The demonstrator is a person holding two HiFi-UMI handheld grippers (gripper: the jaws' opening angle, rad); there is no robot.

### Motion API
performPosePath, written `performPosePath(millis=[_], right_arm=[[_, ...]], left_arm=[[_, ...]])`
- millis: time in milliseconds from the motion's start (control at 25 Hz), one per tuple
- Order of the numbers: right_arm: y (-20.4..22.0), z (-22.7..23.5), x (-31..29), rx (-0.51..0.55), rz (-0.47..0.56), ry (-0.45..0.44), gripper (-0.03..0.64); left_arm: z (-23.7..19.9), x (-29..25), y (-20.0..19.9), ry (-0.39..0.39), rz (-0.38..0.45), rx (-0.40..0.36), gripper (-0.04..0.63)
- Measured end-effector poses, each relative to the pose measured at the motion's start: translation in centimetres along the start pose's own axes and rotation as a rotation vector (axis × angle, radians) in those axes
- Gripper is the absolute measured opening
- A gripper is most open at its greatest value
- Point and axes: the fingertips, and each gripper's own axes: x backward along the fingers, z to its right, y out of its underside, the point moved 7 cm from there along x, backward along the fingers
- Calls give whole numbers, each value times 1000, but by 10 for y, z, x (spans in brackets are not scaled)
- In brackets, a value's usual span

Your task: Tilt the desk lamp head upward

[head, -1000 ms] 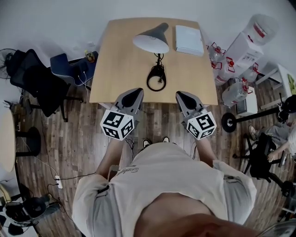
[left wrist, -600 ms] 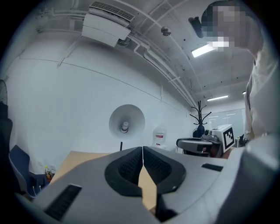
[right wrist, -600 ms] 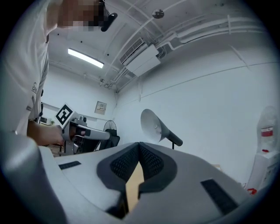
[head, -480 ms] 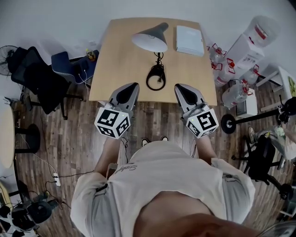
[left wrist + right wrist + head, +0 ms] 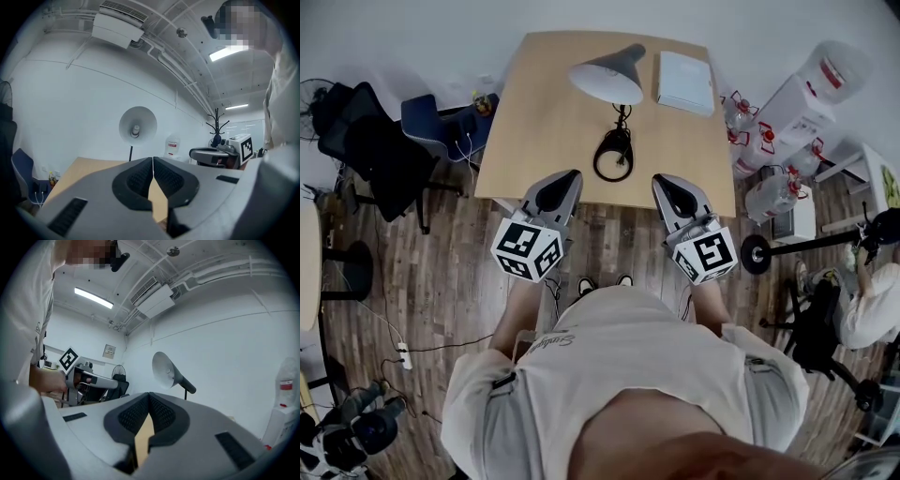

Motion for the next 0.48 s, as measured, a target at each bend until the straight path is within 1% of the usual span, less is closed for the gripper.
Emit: performPosePath(millis=[160,480], right_arm=[[2,1,-3,-26,8,-8,-6],[6,11,-2,-33,0,-10,-6]], left_arm=[[-3,1,-2,-13,9,-2,16],[0,-2,-2,-25,20,5,16]])
